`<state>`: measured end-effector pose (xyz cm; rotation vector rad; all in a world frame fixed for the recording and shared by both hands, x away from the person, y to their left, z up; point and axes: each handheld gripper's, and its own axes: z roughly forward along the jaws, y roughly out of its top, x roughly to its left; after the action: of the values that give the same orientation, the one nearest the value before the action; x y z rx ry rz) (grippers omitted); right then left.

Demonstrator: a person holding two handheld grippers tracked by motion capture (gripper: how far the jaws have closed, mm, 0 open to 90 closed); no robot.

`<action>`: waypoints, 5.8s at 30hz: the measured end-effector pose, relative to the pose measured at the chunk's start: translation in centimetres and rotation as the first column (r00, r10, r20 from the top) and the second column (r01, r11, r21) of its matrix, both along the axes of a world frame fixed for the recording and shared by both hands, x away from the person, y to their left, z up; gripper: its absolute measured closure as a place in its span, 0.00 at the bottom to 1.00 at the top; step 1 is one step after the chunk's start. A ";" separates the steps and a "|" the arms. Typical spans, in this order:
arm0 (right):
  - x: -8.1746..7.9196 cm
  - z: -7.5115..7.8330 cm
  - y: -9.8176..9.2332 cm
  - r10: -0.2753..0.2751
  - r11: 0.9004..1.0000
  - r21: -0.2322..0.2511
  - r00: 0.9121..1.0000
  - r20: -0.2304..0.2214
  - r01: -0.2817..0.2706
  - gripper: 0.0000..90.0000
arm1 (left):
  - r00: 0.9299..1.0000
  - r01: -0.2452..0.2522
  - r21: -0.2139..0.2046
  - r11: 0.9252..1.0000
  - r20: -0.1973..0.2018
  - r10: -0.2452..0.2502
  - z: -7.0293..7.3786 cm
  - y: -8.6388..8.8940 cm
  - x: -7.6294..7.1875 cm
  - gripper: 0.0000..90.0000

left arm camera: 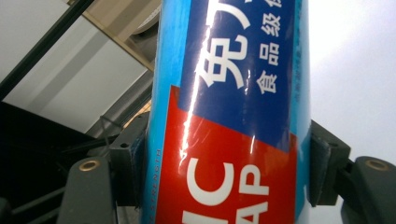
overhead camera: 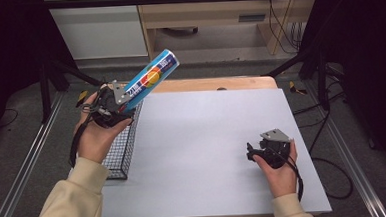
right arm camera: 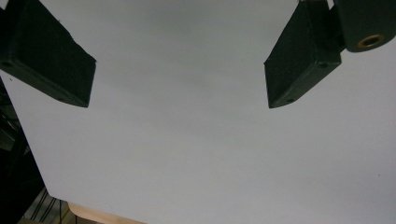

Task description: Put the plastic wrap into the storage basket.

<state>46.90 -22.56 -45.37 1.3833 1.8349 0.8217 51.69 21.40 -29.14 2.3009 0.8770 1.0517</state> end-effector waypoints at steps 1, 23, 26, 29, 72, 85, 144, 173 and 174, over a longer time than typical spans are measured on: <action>0.0 0.0 0.0 -0.009 1.000 0.002 1.000 0.001 0.009 0.10 | 1.000 0.001 0.007 1.000 -0.008 -0.001 0.1 0.2 -0.3 0.34; -0.2 0.2 -0.1 -0.047 0.998 -0.035 0.999 0.001 0.047 0.08 | 0.999 -0.043 -0.025 0.999 -0.031 0.042 0.4 2.6 -6.1 0.35; -0.2 0.1 0.0 -0.047 0.998 -0.035 0.999 -0.003 0.047 0.08 | 0.998 -0.047 -0.030 0.998 -0.032 0.046 0.3 2.8 -6.4 0.35; -0.2 0.1 -0.1 -0.044 0.999 -0.027 0.999 -0.013 0.044 0.08 | 0.998 -0.056 -0.032 0.998 -0.039 0.055 0.2 3.1 -7.0 0.35; 0.0 0.0 -0.3 -0.019 1.000 0.018 0.999 -0.032 0.019 0.08 | 0.897 -0.306 0.012 0.952 -0.332 0.293 -5.0 6.9 -4.1 0.35; 0.0 0.0 -0.1 -0.011 1.000 0.011 0.999 -0.038 0.012 0.08 | 0.863 -0.340 0.022 0.940 -0.391 0.321 -6.7 7.2 -3.4 0.35; 0.2 -0.4 0.8 0.070 0.998 0.003 0.996 -0.059 -0.070 0.08 | 0.779 -0.304 0.272 0.913 -0.482 0.403 -8.7 5.8 -0.6 0.35; -0.1 -0.1 0.4 0.059 0.998 -0.013 0.997 -0.046 -0.060 0.08 | 0.895 -0.288 0.174 0.942 -0.300 0.329 -7.0 5.2 -2.5 0.17; -0.1 -0.1 0.4 0.058 0.998 -0.012 0.997 -0.043 -0.059 0.08 | 0.904 -0.284 0.154 0.946 -0.287 0.318 -6.7 5.0 -2.7 0.15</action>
<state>46.77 -22.14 -45.43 1.3541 1.9183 0.8132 48.97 26.41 -35.80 2.5196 1.3690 0.8867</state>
